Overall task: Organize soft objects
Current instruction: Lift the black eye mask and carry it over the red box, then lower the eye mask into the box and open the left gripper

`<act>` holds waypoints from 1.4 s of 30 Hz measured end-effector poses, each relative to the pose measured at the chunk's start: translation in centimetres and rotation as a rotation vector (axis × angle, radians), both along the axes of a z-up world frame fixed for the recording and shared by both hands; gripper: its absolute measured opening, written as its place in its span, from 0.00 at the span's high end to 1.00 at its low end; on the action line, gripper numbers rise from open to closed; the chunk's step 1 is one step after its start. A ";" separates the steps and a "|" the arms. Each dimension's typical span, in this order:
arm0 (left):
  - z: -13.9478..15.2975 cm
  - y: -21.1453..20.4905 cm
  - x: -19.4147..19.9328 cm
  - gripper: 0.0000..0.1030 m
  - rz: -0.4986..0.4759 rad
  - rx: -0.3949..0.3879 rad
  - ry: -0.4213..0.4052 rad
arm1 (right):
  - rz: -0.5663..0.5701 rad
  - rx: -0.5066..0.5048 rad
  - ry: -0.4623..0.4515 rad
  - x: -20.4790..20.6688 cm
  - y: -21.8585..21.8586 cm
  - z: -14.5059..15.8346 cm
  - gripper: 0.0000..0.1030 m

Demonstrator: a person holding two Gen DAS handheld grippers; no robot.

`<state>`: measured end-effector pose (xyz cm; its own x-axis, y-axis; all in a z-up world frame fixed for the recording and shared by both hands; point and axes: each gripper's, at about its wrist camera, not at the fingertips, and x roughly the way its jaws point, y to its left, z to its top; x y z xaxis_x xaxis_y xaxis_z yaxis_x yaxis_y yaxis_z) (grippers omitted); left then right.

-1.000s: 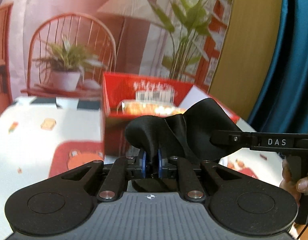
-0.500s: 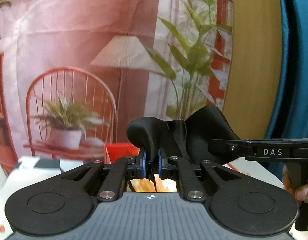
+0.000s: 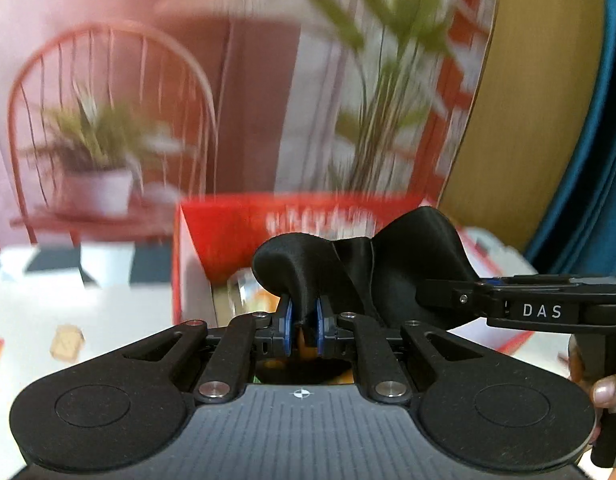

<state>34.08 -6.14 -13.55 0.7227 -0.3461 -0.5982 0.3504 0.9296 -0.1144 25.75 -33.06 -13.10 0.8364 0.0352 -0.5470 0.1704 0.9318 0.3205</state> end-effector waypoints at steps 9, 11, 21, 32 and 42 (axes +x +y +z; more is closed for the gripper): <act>-3.3 -0.5 2.1 0.87 -0.007 0.054 0.137 | -0.042 0.014 0.176 1.7 0.0 -3.6 0.72; -3.5 -0.7 2.2 0.87 -0.009 0.073 0.138 | -0.059 0.016 0.200 1.9 0.0 -3.9 0.71; -2.2 -0.7 0.7 0.53 -0.017 0.125 0.070 | -0.117 -0.026 0.206 1.2 -0.3 -3.3 0.52; 0.1 1.5 -4.2 0.31 0.010 0.085 -0.046 | -0.121 -0.111 0.021 -3.7 0.8 -1.7 0.15; 0.2 2.3 -7.3 0.26 0.013 0.049 -0.054 | -0.129 -0.068 -0.016 -6.6 0.9 -0.9 0.07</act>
